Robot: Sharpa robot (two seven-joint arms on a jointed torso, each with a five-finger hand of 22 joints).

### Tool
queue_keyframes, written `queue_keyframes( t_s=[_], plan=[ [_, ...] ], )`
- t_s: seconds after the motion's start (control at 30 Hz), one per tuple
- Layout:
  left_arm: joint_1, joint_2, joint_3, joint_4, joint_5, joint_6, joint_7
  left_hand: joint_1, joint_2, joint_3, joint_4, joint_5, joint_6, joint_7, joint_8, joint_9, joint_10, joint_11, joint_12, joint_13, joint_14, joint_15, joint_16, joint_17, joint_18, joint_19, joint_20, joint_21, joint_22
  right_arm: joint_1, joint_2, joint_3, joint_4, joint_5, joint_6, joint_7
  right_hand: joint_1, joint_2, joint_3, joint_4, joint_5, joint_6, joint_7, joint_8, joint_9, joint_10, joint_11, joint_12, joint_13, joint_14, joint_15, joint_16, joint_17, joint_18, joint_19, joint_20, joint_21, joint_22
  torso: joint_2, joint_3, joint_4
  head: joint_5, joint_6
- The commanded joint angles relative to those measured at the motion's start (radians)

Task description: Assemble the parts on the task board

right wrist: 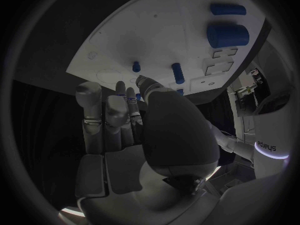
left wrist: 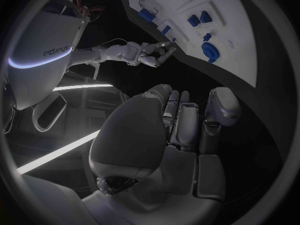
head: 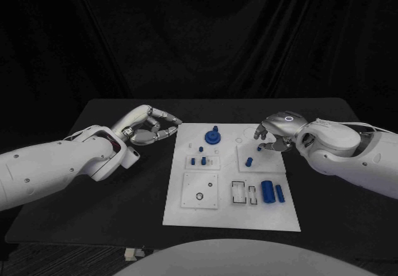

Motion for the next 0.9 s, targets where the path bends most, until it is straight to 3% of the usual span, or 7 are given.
queue_keyframes(
  t_s=[0.03,0.9],
  plan=[
    [-0.002,0.001,0.001,0.001,0.003,0.008,0.008,0.011,0.003,0.0,-0.006,0.006,0.004,0.001,0.002,-0.001,0.007,0.002,0.003,-0.001,-0.003,0.006,0.0,-0.001,0.008,-0.006,0.002,-0.005,0.13,-0.006,0.003,0.001,-0.007,0.001,0.018,-0.011,0.009,0.002,0.009,-0.001,0.012,0.01,-0.002,0.006,0.002,-0.002,-0.002,0.0,-0.001,-0.008,0.0,-0.004,0.0,-0.001,-0.004,-0.002,-0.003,0.099,-0.001,0.0001,-0.0012,0.0,0.0],
    [-0.006,0.002,0.001,0.0,0.003,0.011,0.01,0.013,0.004,0.002,-0.006,0.007,0.004,0.002,0.001,-0.001,0.008,0.003,0.003,-0.001,-0.004,0.008,-0.001,-0.002,0.008,-0.007,0.003,-0.005,0.13,-0.027,0.026,0.001,-0.039,0.001,0.027,-0.006,0.01,0.003,0.011,-0.003,0.026,0.031,0.0,0.017,0.007,0.009,-0.005,0.007,0.001,-0.008,-0.001,-0.003,0.001,-0.001,-0.003,-0.003,-0.006,0.099,-0.001,0.0,-0.0013,0.001,0.0]
  ],
)
